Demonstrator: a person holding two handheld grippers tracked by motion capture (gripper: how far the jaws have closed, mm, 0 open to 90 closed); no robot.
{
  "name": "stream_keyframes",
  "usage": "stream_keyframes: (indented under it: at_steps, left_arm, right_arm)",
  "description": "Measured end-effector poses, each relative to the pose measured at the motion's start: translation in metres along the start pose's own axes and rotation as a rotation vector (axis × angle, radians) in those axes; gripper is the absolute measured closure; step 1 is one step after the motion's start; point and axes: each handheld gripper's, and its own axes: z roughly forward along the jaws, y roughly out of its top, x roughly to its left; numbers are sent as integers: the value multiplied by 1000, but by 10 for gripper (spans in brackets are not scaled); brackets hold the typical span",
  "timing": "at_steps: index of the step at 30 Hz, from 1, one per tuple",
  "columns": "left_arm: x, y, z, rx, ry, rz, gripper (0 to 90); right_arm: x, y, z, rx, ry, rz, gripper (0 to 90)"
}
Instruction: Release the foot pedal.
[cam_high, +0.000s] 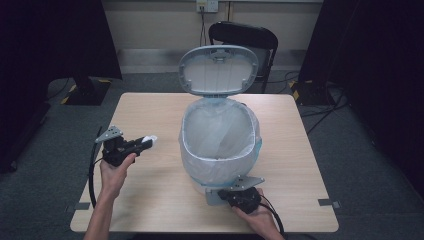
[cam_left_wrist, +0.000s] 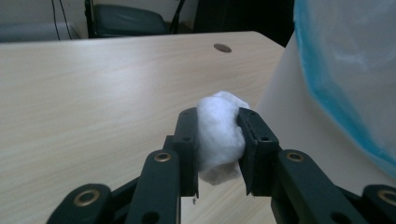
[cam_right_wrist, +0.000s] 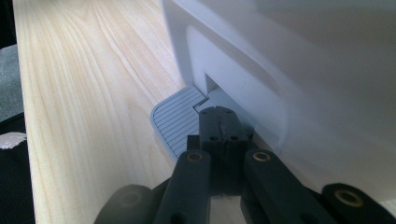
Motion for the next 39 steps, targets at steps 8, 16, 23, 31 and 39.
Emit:
stream_keyframes:
  at_steps: [8,16,23,31,39]
  left_arm:
    - [-8,17,-14,-54,8,7,707]
    - [-19,44,-33,-129,-16,48,705]
    - [-30,60,-43,-171,-43,81,706]
    - [-48,86,-53,-231,-70,136,704]
    - [-70,112,-62,-294,-114,186,704]
  right_arm:
    - [0,0,0,0,2,-3,900]
    - [0,0,0,1,0,1,900]
    - [0,0,0,2,-2,4,900]
    - [0,0,0,1,-3,3,900]
    - [0,0,0,1,0,9,900]
